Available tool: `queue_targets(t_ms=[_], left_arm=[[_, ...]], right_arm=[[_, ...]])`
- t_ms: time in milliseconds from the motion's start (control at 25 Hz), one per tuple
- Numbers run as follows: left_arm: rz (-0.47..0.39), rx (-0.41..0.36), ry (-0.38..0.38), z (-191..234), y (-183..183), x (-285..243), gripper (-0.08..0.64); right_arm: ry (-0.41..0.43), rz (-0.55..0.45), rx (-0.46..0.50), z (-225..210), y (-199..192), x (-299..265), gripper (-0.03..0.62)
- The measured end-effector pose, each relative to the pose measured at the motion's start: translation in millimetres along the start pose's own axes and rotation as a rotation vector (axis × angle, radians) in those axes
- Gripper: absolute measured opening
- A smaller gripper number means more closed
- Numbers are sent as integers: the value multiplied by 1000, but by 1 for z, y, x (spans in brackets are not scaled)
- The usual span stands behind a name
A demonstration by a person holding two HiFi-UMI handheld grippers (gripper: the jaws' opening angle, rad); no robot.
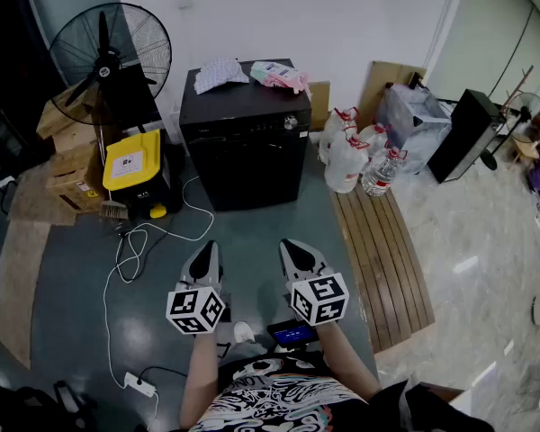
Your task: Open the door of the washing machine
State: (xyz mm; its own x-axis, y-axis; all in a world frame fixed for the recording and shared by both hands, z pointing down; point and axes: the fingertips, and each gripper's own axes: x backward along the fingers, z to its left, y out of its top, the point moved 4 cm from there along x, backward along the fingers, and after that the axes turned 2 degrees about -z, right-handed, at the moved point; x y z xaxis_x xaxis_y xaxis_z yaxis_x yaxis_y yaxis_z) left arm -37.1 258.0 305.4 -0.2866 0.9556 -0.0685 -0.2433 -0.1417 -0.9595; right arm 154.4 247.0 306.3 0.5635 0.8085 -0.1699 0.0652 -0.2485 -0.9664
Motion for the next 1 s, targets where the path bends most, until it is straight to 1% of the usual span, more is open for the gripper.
queue_targets(t_ms=[120,200,280,360,440,480,520,600,680,720,760,920,1000], left_arm=[[12,4,12,-1,-2,4,9],[17,21,17,-1,-3,2,9],[37,22,-6,-6,-6,-4,9],[87,-27,-74,-16,-7,-9,9],[147,-117,-158,-27,-7,-8,9],[170,-156,-183,-29,-7,-7,9],[184,-177,-191,-26,-6,-8,9],[188,-173,-180,-15,-8,-15,9],[183,-147,-151,-1,-19,-31,88],[179,-134,-133,6,-26,-40,112],[175,-121,-116,13,-32,-49,114],[169,-94,-92,42,-50,-94,126],[166,-67,-78,68,-56,-124,135]], right_arm=[[4,7,1,2,-2,4,2],[10,7,-12,2,-3,5,2],[19,12,-31,2,-8,4,2],[21,24,-37,0,-12,2,2],[15,30,-27,-3,-14,1,2],[3,27,-22,-6,-13,1,2],[-17,22,-19,-9,-13,0,2],[-57,22,-19,-18,-15,-6,3],[-52,45,-25,-25,-21,-17,16],[-38,62,-31,-28,-25,-24,108],[-29,80,-35,-31,-29,-32,150],[-26,121,-1,-49,-36,-75,152],[-32,133,6,-62,-39,-106,152]])
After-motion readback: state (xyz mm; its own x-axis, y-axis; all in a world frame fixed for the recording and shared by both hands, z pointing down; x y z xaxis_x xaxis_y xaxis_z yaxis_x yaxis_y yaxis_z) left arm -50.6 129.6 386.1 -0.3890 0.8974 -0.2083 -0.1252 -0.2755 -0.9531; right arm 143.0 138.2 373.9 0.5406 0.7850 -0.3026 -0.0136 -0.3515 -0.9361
